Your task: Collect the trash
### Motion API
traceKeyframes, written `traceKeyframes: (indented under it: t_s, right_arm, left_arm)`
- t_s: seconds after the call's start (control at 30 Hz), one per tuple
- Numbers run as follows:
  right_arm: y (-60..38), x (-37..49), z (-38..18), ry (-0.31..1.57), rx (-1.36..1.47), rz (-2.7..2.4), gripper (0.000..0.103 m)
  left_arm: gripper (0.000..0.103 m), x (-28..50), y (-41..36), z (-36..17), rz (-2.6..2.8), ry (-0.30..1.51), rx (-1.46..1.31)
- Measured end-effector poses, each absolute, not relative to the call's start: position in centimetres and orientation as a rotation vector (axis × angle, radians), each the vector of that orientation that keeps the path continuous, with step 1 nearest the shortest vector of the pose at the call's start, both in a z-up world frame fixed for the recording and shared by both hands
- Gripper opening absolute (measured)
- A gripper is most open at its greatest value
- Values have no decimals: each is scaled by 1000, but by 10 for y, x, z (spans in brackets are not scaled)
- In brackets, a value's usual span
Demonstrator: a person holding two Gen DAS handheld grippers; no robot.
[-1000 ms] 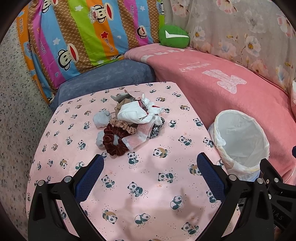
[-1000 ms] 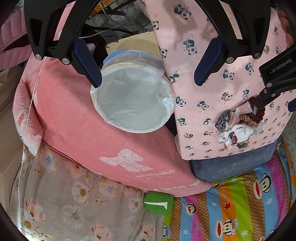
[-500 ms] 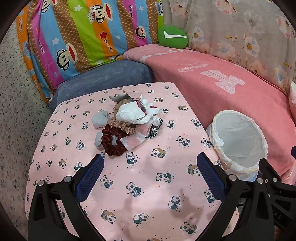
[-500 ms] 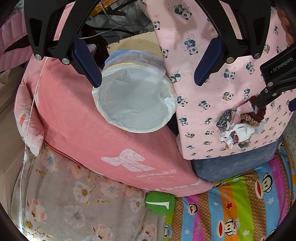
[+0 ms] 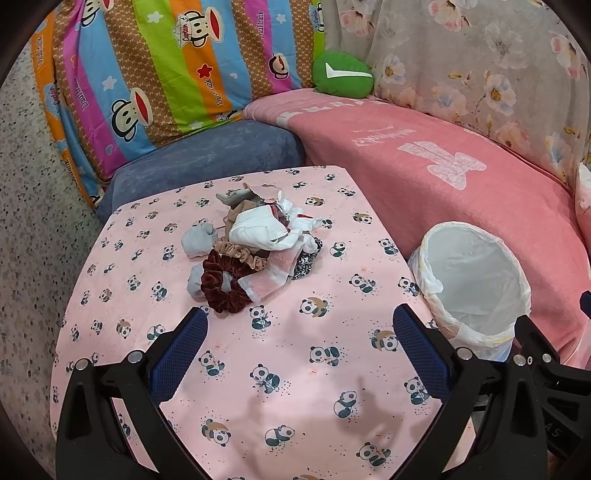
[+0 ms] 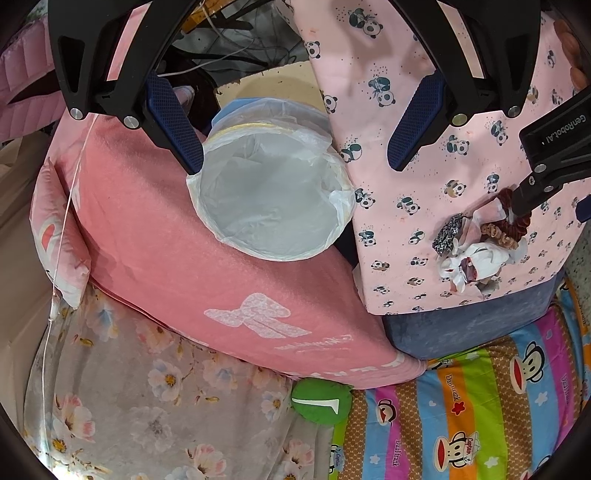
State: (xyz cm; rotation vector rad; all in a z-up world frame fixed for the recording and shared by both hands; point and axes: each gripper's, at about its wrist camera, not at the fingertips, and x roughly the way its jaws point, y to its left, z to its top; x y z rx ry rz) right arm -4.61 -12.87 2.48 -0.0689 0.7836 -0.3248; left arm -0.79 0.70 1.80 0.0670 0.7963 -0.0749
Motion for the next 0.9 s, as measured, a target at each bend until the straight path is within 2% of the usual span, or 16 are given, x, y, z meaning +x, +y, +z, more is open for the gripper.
traceKeyframes:
  t_s: [0.9]
  right_arm:
    - [-126, -47, 26, 771, -65, -348, 97]
  left_arm:
    - [96, -9, 3, 20, -97, 783, 74]
